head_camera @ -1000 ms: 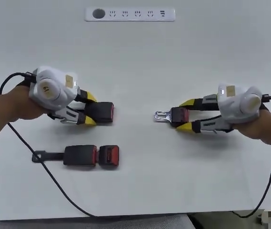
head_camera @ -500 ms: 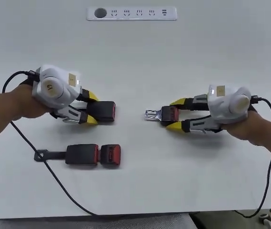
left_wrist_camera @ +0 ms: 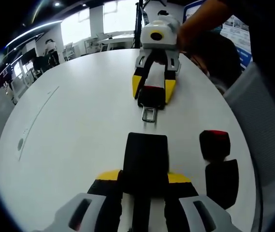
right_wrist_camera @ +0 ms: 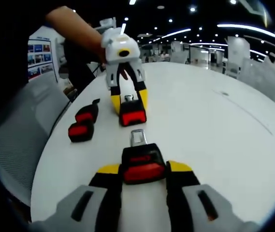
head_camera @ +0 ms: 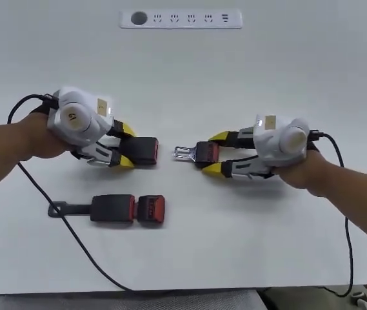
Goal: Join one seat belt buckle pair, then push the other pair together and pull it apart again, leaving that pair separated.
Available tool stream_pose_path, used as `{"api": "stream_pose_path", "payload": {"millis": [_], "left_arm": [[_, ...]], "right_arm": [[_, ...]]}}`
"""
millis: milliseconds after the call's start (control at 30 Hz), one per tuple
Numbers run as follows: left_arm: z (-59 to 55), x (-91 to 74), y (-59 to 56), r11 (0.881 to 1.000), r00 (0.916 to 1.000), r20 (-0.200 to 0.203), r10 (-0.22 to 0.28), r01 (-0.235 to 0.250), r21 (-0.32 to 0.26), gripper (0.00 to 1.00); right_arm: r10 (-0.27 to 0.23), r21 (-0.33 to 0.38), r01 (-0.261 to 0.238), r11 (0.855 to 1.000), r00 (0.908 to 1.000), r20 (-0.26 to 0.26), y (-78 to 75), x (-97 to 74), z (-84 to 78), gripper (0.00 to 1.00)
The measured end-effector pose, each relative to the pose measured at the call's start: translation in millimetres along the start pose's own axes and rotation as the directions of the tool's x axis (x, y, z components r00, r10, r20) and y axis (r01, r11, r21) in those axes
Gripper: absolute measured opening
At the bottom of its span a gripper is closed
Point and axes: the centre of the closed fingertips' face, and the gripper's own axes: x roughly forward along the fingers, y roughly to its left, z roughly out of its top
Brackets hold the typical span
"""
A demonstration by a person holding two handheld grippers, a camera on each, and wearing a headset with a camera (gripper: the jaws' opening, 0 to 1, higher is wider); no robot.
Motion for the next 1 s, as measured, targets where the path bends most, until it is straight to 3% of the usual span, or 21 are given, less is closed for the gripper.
{"api": "stream_pose_path", "payload": {"millis": [333, 900, 1000], "left_arm": [[0.3, -0.3, -0.4, 1.0, 1.0, -0.001, -0.001, 0.001, 0.001, 0.34], [1.1, 0.6, -0.4, 1.0, 0.9998, -0.021, -0.007, 0.007, 0.023, 0.34], [1.3, 0.8, -0.3, 1.0, 0.9997, -0.025, -0.006, 0.007, 0.024, 0.34]], "right_arm": [[0.006, -0.012, -0.006, 1.0, 1.0, -0.002, 5.5, 14.7, 9.5, 0.36], [0.013, -0.066, -0.017, 0.998, 0.998, -0.062, 8.5, 32.9, 18.3, 0.36], [0.019, -0.049, -0.022, 0.999, 0.9977, -0.065, 7.3, 30.9, 16.3, 0.36]]}}
